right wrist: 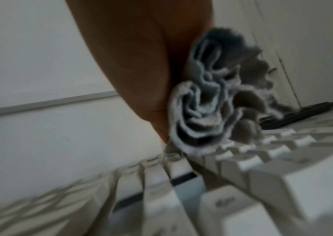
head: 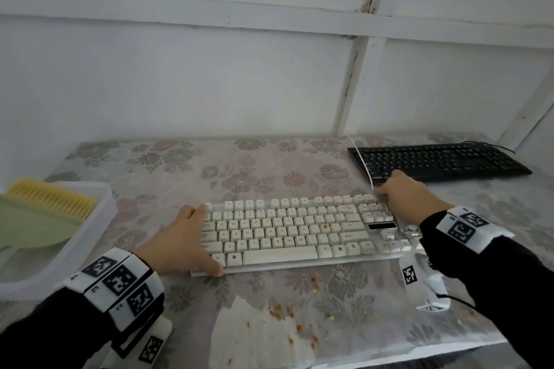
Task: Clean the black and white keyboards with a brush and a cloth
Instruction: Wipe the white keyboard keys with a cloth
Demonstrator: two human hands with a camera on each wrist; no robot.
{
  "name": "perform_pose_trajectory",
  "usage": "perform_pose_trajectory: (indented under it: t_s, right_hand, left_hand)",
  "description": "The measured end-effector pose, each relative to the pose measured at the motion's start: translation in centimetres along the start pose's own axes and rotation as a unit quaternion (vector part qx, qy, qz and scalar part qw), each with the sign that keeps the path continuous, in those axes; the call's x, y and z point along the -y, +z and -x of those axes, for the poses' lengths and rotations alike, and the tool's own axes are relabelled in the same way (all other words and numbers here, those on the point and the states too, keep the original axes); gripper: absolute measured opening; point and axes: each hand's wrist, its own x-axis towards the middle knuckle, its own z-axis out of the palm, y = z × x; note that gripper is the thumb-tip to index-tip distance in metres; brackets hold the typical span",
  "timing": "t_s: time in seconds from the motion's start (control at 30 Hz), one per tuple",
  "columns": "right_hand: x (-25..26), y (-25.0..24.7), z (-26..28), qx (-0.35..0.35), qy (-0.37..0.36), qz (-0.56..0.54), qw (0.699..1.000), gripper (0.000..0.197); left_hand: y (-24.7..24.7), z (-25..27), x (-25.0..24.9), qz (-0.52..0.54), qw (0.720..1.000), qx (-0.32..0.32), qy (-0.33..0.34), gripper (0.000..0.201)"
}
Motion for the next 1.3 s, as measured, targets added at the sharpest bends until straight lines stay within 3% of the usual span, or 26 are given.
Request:
perform_pose_trajectory:
  t_s: [0.1, 0.27, 0.43, 0.57, 0.63, 0.73, 0.87, 0.97, 1.03, 1.13, 1.2, 1.3]
  right_hand:
    - [0.3, -1.1, 0.3, 0.021, -0.01, -0.03, 0.999, 0.027]
    - [5.8, -2.7, 2.6, 0.019, -0.16, -0.156, 0.974, 0.031]
    - [10.1, -0.6, 3.5, 0.032, -0.232, -0.108, 0.966, 0.019]
    - [9.4, 1.4, 3.9, 0.009, -0.218, -0.042, 0.975, 0.014]
    - [8.5, 1.5, 4.1, 0.026, -0.203, -0.008, 0.979, 0.019]
    - [6.7, 0.6, 4.7, 0.074, -0.184, 0.046, 0.979, 0.041]
    - [4.1, -1.3, 5.5, 0.12, -0.1, 0.057, 0.986, 0.043]
    - [3.3, -2.9, 4.8, 0.079, -0.066, 0.042, 0.994, 0.039]
    - [3.6, -3.3, 3.8, 0.022, -0.089, 0.002, 0.996, 0.038]
    - [5.3, -2.3, 2.4, 0.014, -0.113, -0.088, 0.99, 0.03]
    - [5.8, -1.1, 1.6, 0.011, -0.114, -0.065, 0.991, 0.02]
    - [4.6, 0.0, 1.1, -0.002, -0.052, -0.018, 0.998, 0.024]
  left_hand:
    - [0.0, 0.0, 0.0, -0.003, 1.0, 0.0, -0.001, 0.125]
    - [-0.2, -0.3, -0.1, -0.011, 1.0, 0.006, -0.003, 0.125]
    - [-0.2, -0.3, -0.1, -0.017, 1.0, 0.007, -0.001, 0.124]
    - [-0.2, -0.3, -0.2, -0.018, 1.0, 0.008, -0.001, 0.124]
    - [-0.2, -0.4, -0.2, -0.021, 1.0, 0.007, -0.001, 0.124]
    - [-0.2, -0.4, -0.2, -0.019, 1.0, 0.009, -0.001, 0.124]
    - [-0.2, -0.4, -0.2, -0.016, 1.0, 0.009, 0.001, 0.125]
    - [-0.1, -0.4, -0.2, -0.017, 1.0, 0.01, 0.0, 0.125]
    - [-0.2, -0.4, -0.2, -0.018, 1.0, 0.011, -0.001, 0.126]
    - [-0.3, -0.3, -0.3, -0.018, 1.0, 0.012, -0.003, 0.125]
    - [-0.3, -0.3, -0.4, -0.017, 1.0, 0.013, -0.003, 0.125]
    - [-0.2, -0.2, -0.3, -0.016, 1.0, 0.01, -0.001, 0.124]
